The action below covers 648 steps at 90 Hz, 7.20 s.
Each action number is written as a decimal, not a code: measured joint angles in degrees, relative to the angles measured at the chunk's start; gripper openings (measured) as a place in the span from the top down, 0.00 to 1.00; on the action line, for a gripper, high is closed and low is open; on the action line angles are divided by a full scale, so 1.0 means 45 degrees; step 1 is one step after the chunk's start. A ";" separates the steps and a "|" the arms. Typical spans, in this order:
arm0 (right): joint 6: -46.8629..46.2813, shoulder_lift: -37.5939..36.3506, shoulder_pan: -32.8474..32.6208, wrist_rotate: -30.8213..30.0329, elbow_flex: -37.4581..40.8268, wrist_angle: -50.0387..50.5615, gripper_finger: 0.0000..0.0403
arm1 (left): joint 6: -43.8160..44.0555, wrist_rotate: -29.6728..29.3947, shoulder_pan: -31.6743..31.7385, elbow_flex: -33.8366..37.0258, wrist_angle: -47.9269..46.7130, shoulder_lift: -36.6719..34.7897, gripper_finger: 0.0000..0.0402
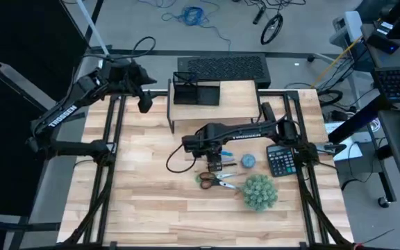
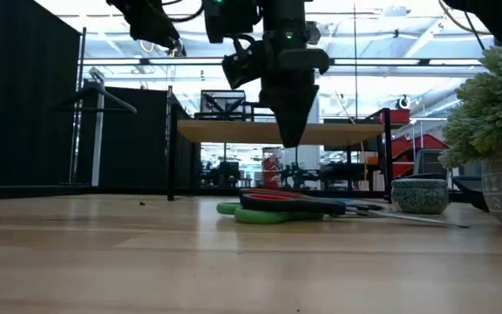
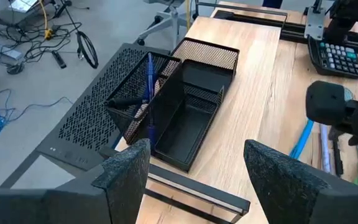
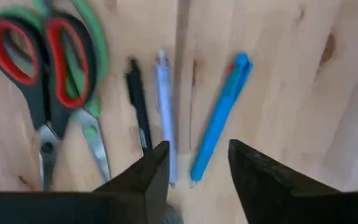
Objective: Pick and place office supplies into organizer
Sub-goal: Remove the dark blue pen from the desk organizer on the shelf
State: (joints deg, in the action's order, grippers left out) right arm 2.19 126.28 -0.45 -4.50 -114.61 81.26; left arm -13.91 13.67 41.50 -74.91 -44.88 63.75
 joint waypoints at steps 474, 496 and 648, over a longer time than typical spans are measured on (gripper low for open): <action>0.3095 -0.3157 0.6810 0.1418 0.3424 -1.3741 0.58 | -0.1082 -0.1712 -0.0504 -0.5110 -0.0019 0.7768 0.98; 0.3096 -0.3228 0.6815 0.1353 0.3424 -1.3704 0.58 | -0.1361 -0.2136 -0.0500 -0.5270 0.0089 0.6948 0.99; 0.3389 -0.4692 0.5740 0.3510 0.3412 -1.8146 0.96 | -0.1739 0.1484 -0.1001 -0.8179 -0.0401 0.5060 0.99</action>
State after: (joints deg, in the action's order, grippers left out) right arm 17.44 105.16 25.38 11.29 -99.25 -0.40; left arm -21.74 20.35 36.99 -111.72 -46.68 86.52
